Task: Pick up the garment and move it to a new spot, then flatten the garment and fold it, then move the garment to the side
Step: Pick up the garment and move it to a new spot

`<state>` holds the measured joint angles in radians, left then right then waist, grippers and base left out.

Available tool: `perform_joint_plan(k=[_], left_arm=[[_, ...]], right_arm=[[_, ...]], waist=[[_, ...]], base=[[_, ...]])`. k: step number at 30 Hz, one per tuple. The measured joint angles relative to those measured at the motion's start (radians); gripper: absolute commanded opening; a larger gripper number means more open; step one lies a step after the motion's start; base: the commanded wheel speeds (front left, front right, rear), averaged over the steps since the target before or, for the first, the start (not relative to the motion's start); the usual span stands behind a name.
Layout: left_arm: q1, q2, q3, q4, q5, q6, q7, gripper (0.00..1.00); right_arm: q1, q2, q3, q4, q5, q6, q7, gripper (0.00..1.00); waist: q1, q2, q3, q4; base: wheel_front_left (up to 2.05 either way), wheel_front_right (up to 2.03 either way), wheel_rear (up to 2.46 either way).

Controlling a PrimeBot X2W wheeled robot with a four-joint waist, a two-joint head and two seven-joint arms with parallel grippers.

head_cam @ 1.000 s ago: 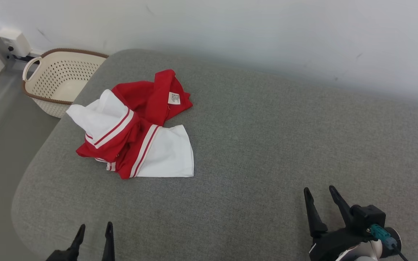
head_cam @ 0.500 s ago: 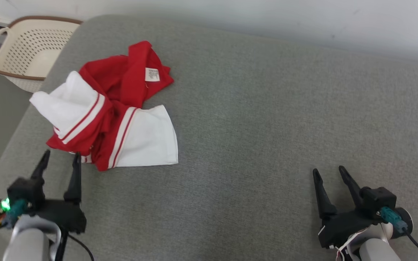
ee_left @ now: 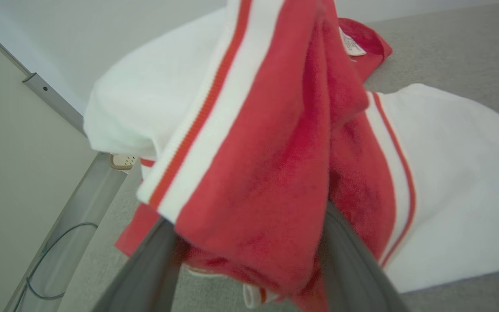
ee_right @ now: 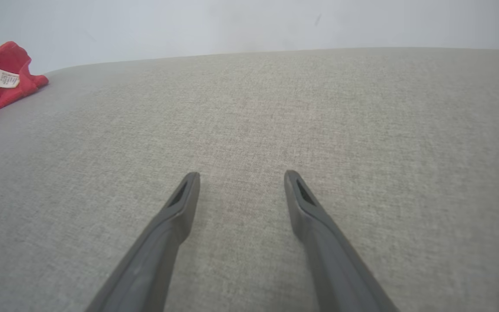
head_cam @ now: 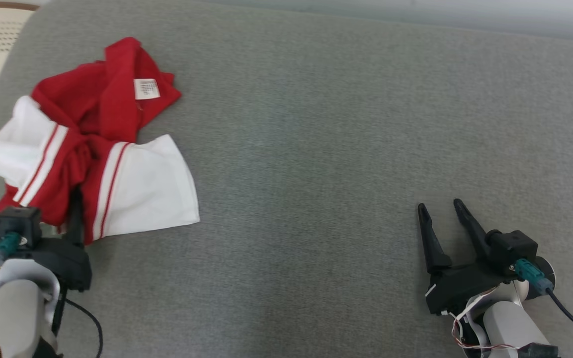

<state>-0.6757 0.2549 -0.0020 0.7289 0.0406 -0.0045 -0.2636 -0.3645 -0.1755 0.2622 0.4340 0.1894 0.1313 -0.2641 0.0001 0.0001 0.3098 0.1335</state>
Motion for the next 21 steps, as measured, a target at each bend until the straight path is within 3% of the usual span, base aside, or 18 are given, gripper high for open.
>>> perform_joint_plan(k=[1,3,13,21], left_arm=[[-0.01,0.003,0.004,0.01,-0.004,0.006,0.0,0.84],[-0.028,0.014,0.02,0.025,-0.016,0.012,0.0,0.0],[-0.04,0.069,0.031,0.007,-0.04,0.013,0.0,0.0],[-0.106,0.107,-0.028,-0.165,-0.028,-0.05,0.0,0.0]], right_arm=[[-0.003,0.001,-0.003,0.0,0.002,0.0,0.0,1.0],[-0.008,0.002,-0.006,-0.001,0.004,0.0,0.0,1.0],[0.022,0.035,-0.051,0.004,0.022,0.0,0.0,1.0],[0.054,0.07,-0.061,0.005,0.025,0.0,0.0,1.0]], waist=[[0.0,0.0,0.004,-0.009],[0.0001,0.0,0.012,-0.026],[-0.0001,0.0,-0.009,-0.072],[-0.0001,0.0,-0.07,-0.072]], base=[[0.0,0.0,0.0],[0.0,0.0,0.0],[0.0,0.0,0.0],[0.0,0.0,0.0]])
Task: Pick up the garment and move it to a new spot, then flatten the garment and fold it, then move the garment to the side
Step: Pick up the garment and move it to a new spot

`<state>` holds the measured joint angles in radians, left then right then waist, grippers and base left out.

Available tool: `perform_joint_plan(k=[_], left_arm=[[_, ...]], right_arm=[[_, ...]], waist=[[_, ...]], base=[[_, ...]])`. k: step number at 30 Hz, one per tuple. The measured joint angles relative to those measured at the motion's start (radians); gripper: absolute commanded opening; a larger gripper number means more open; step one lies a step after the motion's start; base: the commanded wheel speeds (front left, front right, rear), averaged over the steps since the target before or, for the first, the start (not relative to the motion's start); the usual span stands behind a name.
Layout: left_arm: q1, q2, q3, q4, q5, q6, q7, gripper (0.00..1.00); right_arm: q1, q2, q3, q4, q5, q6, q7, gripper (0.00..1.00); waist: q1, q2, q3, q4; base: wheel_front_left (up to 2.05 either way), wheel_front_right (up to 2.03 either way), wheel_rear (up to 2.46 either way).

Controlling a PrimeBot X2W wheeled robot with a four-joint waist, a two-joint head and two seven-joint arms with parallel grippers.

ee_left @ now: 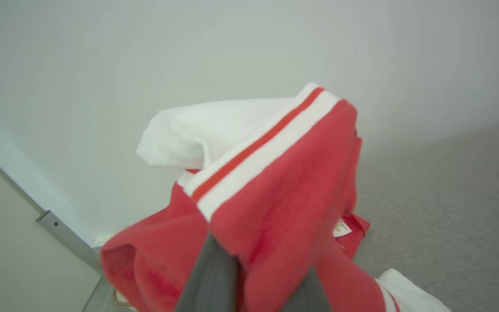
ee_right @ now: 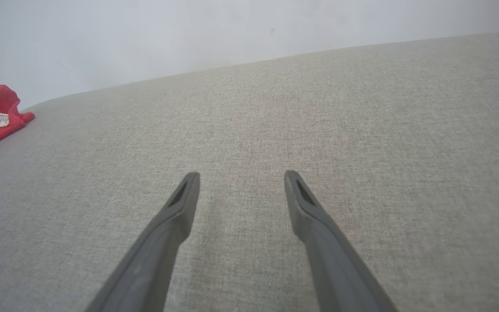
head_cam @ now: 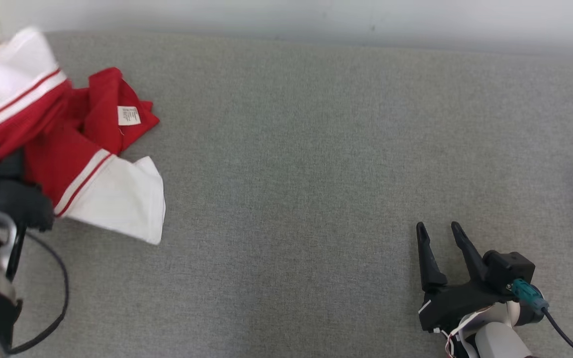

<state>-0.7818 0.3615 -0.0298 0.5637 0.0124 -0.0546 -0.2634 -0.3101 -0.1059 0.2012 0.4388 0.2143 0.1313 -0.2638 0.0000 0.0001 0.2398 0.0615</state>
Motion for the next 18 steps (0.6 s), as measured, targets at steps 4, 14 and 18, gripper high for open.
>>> perform_joint_plan(k=[4,14,18], left_arm=[[-0.042,-0.018,-0.061,-0.079,0.01,-0.029,0.0,0.0],[-0.127,-0.136,-0.158,-0.164,-0.07,-0.064,0.0,0.0],[-0.129,-0.226,-0.157,-0.198,-0.149,-0.067,0.0,0.0]], right_arm=[[0.017,0.01,-0.001,0.002,0.007,0.0,0.0,1.0],[0.035,0.035,0.007,0.001,0.017,0.0,0.0,1.0],[0.036,0.039,0.009,-0.001,0.023,0.0,0.0,1.0]], waist=[[-0.0001,0.0,-0.035,0.0],[-0.0002,0.0,-0.095,-0.049],[-0.0002,-0.0001,-0.104,-0.081]], base=[[0.0,0.0,0.0],[0.0,0.0,0.0],[0.0,0.0,0.0]])
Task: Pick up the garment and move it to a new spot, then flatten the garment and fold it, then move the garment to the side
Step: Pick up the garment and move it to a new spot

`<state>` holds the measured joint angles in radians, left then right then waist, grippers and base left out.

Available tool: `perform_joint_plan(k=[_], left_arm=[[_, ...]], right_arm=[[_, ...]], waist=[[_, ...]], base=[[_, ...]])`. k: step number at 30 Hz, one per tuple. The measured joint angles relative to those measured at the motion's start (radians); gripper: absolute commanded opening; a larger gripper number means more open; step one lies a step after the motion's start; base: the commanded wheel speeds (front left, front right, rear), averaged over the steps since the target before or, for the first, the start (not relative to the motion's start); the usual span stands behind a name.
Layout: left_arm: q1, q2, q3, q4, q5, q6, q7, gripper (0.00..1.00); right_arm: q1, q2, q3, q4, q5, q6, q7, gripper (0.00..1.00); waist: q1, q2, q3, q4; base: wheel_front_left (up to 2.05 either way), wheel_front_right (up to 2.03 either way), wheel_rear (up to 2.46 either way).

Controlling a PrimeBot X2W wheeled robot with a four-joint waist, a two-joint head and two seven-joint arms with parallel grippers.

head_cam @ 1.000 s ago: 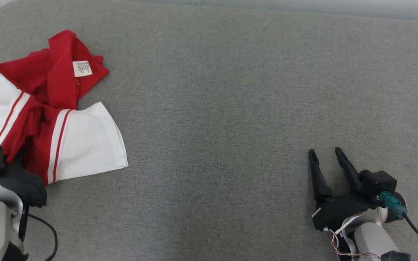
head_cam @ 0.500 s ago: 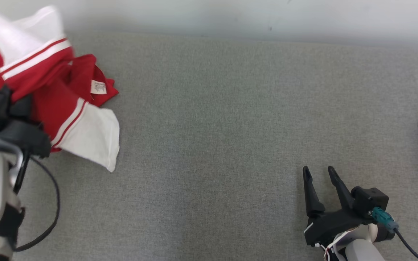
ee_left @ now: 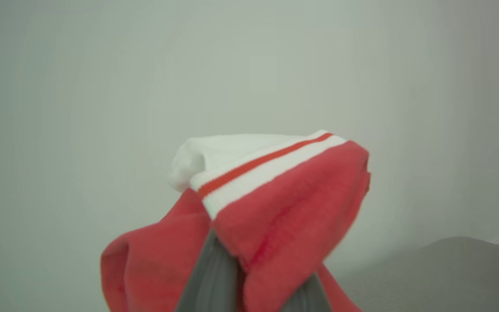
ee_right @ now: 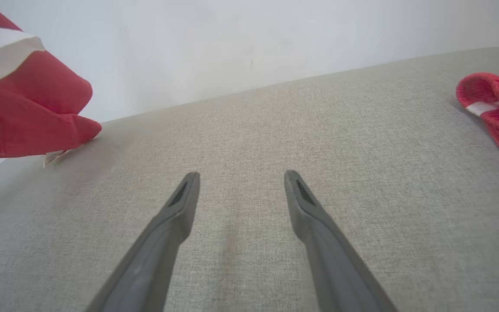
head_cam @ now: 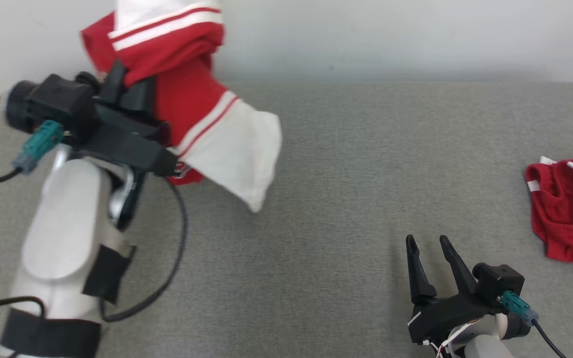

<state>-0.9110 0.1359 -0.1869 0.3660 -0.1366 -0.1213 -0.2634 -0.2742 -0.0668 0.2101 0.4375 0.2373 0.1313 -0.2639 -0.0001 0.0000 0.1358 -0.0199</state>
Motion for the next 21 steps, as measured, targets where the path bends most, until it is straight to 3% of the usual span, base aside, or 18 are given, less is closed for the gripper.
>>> perform_joint_plan(k=[5,15,18,19,20,21], left_arm=[[0.044,-0.077,-0.023,-0.055,-0.081,-0.001,0.0,0.0],[0.273,-0.087,-0.044,-0.015,-0.202,0.075,0.0,0.0],[0.325,-0.086,-0.015,0.028,-0.188,0.097,0.0,0.47],[0.339,-0.085,-0.007,0.042,-0.183,0.104,0.0,0.47],[0.354,-0.085,0.004,0.052,-0.177,0.109,0.0,1.0],[0.368,-0.086,0.015,0.061,-0.18,0.112,0.0,1.0]], right_arm=[[0.0,0.003,0.002,0.0,0.0,0.0,0.0,1.0],[-0.027,0.003,0.032,-0.004,0.0,0.0,0.0,1.0],[-0.028,-0.002,0.052,-0.006,0.0,0.0,0.0,1.0],[-0.03,-0.004,0.06,-0.009,0.002,0.0,0.0,1.0],[-0.035,-0.007,0.069,-0.01,0.008,0.0,0.0,1.0],[-0.043,-0.009,0.081,-0.012,0.01,0.0,0.0,1.0]], waist=[[0.0,0.0,0.002,-0.035],[0.0002,0.0,0.031,-0.061],[0.0002,0.0,0.036,-0.046],[0.0001,0.0,0.037,-0.039],[0.0001,-0.0001,0.038,-0.033],[0.0002,0.0,0.039,-0.026]], base=[[0.0,0.0,0.0],[0.0,0.0,0.0],[0.0,0.0,0.0],[0.0,0.0,0.0],[0.0,0.0,0.0],[0.0,0.0,0.0]])
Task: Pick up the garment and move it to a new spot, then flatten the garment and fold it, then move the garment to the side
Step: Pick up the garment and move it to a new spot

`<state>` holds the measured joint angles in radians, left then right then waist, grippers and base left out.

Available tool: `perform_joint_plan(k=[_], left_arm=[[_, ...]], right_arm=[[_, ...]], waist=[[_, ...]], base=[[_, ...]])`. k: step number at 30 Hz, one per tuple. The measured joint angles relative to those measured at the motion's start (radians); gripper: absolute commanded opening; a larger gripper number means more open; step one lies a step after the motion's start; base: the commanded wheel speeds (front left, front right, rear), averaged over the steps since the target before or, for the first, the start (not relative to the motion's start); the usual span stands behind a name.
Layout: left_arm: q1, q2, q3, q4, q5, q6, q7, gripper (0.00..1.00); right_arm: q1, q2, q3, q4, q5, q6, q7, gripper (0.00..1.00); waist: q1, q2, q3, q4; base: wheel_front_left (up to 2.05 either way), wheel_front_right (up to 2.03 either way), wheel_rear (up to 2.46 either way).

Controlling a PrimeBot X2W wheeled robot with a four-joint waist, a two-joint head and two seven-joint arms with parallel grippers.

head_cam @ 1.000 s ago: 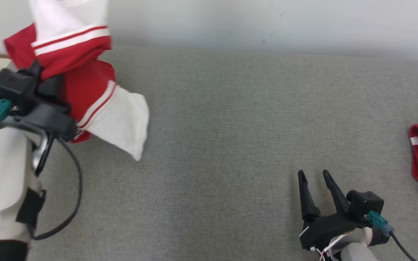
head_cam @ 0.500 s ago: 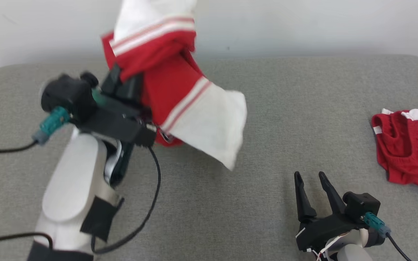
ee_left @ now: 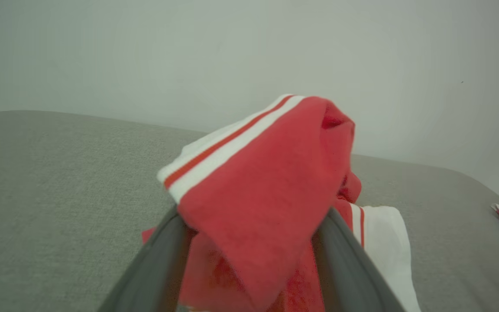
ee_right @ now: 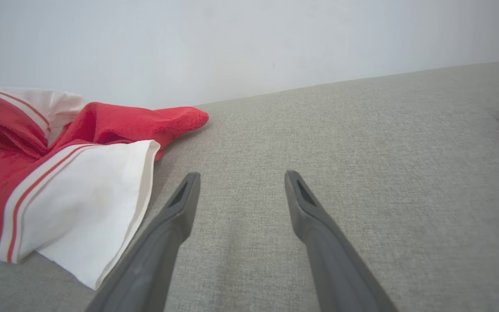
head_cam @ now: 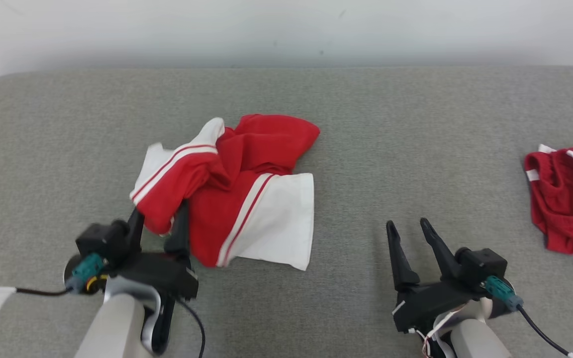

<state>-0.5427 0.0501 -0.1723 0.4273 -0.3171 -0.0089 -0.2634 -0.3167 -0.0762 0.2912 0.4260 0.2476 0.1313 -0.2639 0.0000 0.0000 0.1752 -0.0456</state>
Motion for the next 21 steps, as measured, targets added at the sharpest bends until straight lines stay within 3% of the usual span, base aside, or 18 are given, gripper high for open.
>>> perform_joint_plan(k=[10,16,21], left_arm=[[0.112,0.001,0.027,0.011,-0.003,0.01,0.0,1.0],[0.156,0.0,0.007,-0.022,-0.016,0.025,0.0,1.0],[0.176,0.0,0.005,-0.051,-0.007,0.033,0.0,1.0]], right_arm=[[-0.068,-0.01,0.161,0.001,0.046,0.0,0.0,1.0],[-0.097,-0.021,0.282,0.11,0.102,0.0,0.0,1.0],[-0.128,-0.043,0.243,0.196,0.1,0.0,0.0,1.0]], waist=[[0.0,0.0001,0.004,0.066],[0.0,0.0,0.007,0.129],[0.0,0.0,0.011,0.187]], base=[[0.0,0.0,0.0],[0.0,0.0,0.0],[0.0,0.0,0.0]])
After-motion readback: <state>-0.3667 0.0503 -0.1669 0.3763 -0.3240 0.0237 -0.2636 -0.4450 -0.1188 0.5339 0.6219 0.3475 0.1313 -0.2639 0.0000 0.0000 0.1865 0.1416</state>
